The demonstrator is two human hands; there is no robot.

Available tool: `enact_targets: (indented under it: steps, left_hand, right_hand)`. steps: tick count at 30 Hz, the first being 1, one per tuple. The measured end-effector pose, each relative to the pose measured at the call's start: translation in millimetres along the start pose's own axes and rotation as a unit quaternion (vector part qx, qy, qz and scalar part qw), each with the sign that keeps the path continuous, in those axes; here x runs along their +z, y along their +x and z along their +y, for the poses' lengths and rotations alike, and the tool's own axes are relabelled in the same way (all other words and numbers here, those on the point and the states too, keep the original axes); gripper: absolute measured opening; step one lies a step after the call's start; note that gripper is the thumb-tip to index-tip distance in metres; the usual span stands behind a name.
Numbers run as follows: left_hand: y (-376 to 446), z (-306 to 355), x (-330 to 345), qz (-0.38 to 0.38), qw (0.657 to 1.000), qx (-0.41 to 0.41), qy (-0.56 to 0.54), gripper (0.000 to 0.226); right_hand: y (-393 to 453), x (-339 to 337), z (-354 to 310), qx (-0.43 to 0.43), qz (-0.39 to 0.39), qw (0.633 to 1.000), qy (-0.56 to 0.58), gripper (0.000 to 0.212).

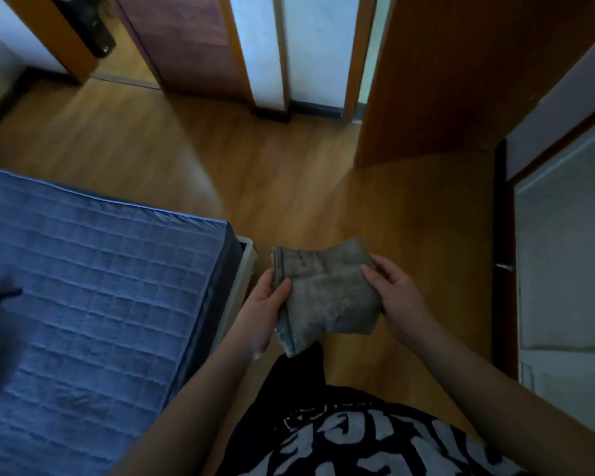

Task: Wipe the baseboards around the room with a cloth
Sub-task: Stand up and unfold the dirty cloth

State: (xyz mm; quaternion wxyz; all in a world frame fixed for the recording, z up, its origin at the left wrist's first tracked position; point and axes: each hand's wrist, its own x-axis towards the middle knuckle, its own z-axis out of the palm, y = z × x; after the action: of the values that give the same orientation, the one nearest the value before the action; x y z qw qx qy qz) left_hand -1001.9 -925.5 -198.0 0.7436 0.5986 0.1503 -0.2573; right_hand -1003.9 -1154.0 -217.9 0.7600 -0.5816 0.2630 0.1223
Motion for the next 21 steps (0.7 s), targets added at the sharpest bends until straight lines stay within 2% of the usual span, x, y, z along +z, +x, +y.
enact_targets:
  steps: [6,8,13,17,21]
  left_hand:
    - [78,65,-37,0.043,0.999,0.021,0.004,0.025]
    - [100,86,-45,0.047,0.998,0.031,0.019,0.023]
    - [159,132,-49,0.055,0.995,0.047,0.070,0.021]
    - [216,163,-44,0.068,0.995,0.037,0.068,0.027]
    - [271,198,-40,0.112,0.991,0.028,0.068,0.026]
  right_hand:
    - [86,63,-64,-0.017,-0.030,0.998,-0.042,0.029]
    - [108,75,-83,-0.022,-0.035,0.998,-0.054,0.024]
    - [168,89,-123,-0.036,-0.040,0.994,-0.091,0.020]
    - [231,95,-157,-0.040,-0.053,0.994,-0.084,0.020]
    - [298,106,-199,-0.022,-0.096,0.993,-0.073,0.021]
